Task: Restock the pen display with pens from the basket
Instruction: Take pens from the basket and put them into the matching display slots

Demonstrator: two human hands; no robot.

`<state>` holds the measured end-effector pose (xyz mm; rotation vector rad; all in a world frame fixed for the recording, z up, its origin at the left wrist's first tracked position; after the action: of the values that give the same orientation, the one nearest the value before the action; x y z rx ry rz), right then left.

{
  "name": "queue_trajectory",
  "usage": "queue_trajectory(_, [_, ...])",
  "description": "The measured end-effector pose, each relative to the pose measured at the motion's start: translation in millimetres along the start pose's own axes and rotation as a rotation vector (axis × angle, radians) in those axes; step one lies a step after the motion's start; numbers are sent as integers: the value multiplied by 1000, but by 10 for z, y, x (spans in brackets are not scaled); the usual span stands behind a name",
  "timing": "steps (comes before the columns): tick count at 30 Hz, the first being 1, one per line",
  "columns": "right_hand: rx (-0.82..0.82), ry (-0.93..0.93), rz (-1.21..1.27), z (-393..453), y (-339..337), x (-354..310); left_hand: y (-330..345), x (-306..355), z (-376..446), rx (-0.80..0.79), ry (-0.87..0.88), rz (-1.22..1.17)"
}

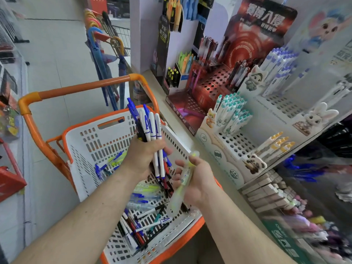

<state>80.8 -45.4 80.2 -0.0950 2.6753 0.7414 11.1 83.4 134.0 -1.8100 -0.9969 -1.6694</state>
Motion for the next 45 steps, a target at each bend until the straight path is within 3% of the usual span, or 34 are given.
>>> queue_trajectory(5, [-175, -114, 79, -331, -58, -367, 171, -252, -91, -174, -156, -61])
queue_trajectory(8, [-200, -229, -1, -549, -130, -582, 452, -238, -185, -321, -159, -19])
queue_trajectory(13, [-234, -389, -149, -935, -301, -808, 909, -173, -171, -412, -174, -61])
queue_trajectory(16, [-95, -572, -468, -1031, -513, -961, 1178, -85, -165, -467, -177, -141])
queue_trajectory(21, [178, -1022, -1398, -1385, -678, -1221, 1659, 72, -328, -678, -207, -173])
queue_trajectory(26, [424, -1497, -1730, -1871, -731, -1498, 2082, -12, -463, -821, -270, -83])
queue_trajectory(29, [593, -1465, -1869, -1823, -975, -1677, 2288, -113, -581, -851, -315, 108])
queue_trajectory(33, [691, -1561, -1842, -1986, -1107, -1780, 2548, -132, -708, -862, -254, 300])
queue_trajectory(41, [586, -1747, -1698, -2206, -1445, -2115, 3027, -84, -820, -843, -191, 246])
queue_trajectory(43, [550, -1960, -1510, -2442, -1556, -2170, 3109, -78, -810, -803, -146, 248])
queue_trajectory(45, [529, -2065, -1088, -2735, -1741, -2256, 3161, -58, -807, -770, -84, 275])
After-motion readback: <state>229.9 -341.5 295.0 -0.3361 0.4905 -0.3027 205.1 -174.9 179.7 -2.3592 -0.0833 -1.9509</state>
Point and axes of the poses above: each hand's wrist, its own z-axis towards the middle knuckle, its own y-axis out of the palm, x = y × z, the point moved 7 cm from there along z, towards the middle knuckle, and after that the axes turned 12 degrees about z, right-handed, at the moved point
